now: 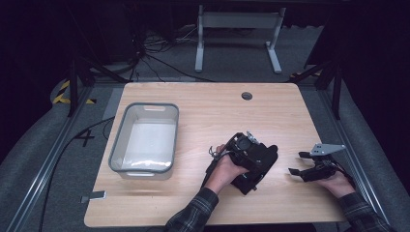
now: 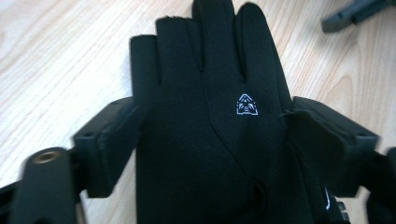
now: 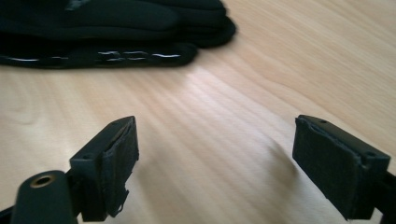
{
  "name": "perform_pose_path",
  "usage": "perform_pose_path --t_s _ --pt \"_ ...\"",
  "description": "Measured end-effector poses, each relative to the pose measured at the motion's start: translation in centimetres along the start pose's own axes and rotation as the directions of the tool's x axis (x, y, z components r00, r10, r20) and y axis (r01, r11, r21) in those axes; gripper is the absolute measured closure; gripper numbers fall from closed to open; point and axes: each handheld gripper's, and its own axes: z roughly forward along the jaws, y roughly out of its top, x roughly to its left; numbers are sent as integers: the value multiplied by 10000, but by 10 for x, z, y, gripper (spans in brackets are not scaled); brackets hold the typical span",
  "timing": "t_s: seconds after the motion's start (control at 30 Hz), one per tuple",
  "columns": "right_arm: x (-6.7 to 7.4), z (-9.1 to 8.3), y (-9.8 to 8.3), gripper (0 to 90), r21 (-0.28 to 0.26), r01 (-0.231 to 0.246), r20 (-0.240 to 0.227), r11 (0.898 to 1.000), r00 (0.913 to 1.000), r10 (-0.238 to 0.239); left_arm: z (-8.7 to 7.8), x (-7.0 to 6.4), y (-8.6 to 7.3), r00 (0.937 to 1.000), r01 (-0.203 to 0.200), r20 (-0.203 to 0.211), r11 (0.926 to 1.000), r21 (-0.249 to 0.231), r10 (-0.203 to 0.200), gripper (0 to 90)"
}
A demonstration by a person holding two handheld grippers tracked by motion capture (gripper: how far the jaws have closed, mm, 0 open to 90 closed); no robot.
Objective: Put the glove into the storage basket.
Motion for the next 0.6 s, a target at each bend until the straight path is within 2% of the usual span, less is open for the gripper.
perform_pose_path --t_s 0.2,0.37,0.6 --pt "-5 2 -1 136 60 -255 289 9997 9993 253 10 -4 -2 9989 -312 -338 9991 282 321 142" --pt "-4 4 -1 125 93 -191 312 9998 9993 188 17 -5 -5 9964 -446 -697 9975 556 485 120" --pt "-4 4 -1 125 91 -199 254 9998 9995 197 19 -4 -7 9976 -348 -574 9979 543 379 120"
